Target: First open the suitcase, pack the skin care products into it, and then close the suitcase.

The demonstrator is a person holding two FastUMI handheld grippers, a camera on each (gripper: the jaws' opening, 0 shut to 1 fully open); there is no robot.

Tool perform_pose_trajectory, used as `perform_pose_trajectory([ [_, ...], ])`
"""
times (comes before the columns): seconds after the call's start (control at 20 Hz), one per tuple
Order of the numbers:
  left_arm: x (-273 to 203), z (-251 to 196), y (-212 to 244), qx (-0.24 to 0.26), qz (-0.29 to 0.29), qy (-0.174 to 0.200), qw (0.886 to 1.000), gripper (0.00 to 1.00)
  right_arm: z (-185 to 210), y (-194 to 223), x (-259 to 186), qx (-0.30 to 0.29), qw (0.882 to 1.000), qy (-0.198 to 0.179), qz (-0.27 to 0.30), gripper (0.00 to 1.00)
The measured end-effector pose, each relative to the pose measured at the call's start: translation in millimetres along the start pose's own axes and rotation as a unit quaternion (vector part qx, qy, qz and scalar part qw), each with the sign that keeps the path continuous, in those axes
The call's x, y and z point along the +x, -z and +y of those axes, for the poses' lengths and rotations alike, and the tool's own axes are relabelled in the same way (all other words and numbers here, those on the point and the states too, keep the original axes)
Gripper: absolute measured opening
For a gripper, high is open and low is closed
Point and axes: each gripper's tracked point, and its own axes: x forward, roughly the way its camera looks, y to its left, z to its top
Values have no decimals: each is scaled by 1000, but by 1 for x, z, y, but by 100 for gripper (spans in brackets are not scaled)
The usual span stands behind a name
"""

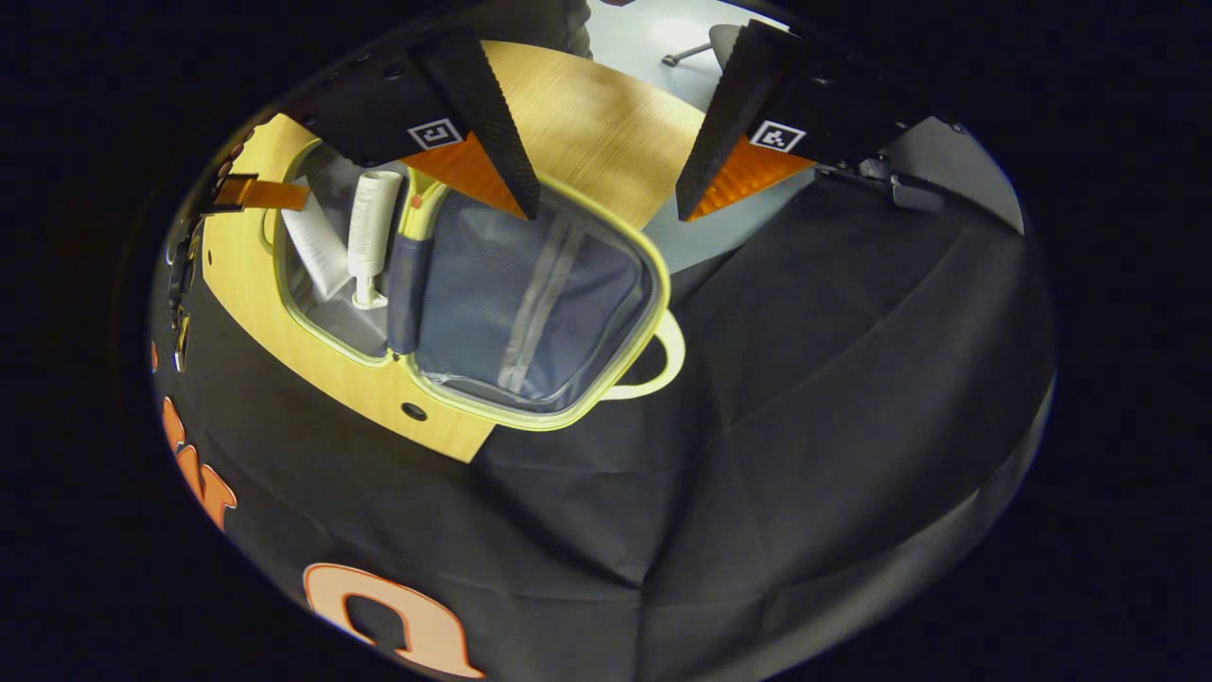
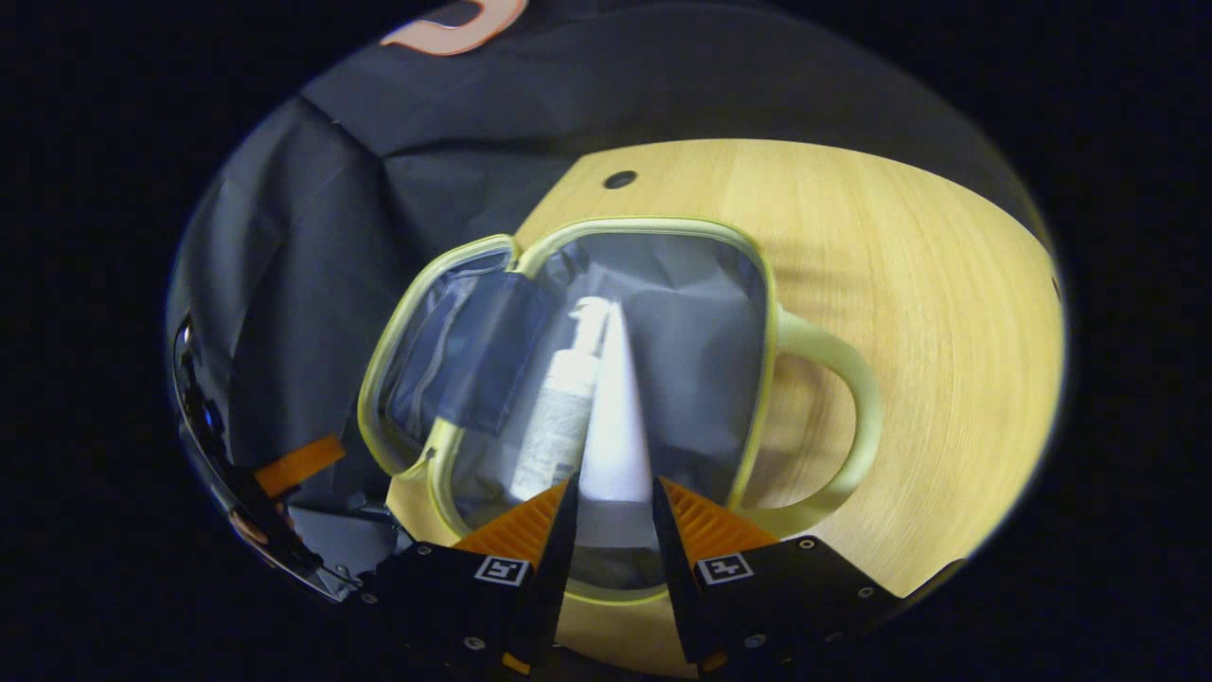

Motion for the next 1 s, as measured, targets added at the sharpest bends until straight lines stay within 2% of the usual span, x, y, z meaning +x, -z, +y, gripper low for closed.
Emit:
perform_pose_trajectory([
  [0.15, 0, 22, 5, -20, 4, -12, 1000, 94, -1, 2, 9, 11, 1000, 2, 9, 51],
  [0.2, -1, 27, 6, -23, 5, -15, 1000, 94, 1, 5, 12, 10, 1000, 3, 13, 55],
  [0.25, -1, 30, 4, -26, 2, -18, 999, 94, 1, 8, 13, 10, 1000, 8, 18, 51],
  [0.45, 3, 34, -4, -48, 0, -19, 999, 94, -5, 8, 16, 17, 999, 34, 13, 51],
  [0.65, 6, 30, -8, -45, -1, -10, 999, 95, 6, 14, 8, 63, 997, 9, 42, 54],
  [0.7, 7, 30, -10, -45, 0, -12, 999, 94, 6, 17, 10, 62, 997, 8, 39, 56],
  [0.75, 9, 30, -10, -46, 1, -12, 999, 95, 2, 15, 8, 59, 998, 13, 32, 64],
  [0.8, 13, 29, -9, -47, 1, -13, 999, 95, 1, 16, 7, 55, 998, 15, 30, 58],
  [1.0, 30, 28, -29, -68, -20, 1, 997, 95, 0, 14, -11, 52, 998, 13, 21, 62],
])
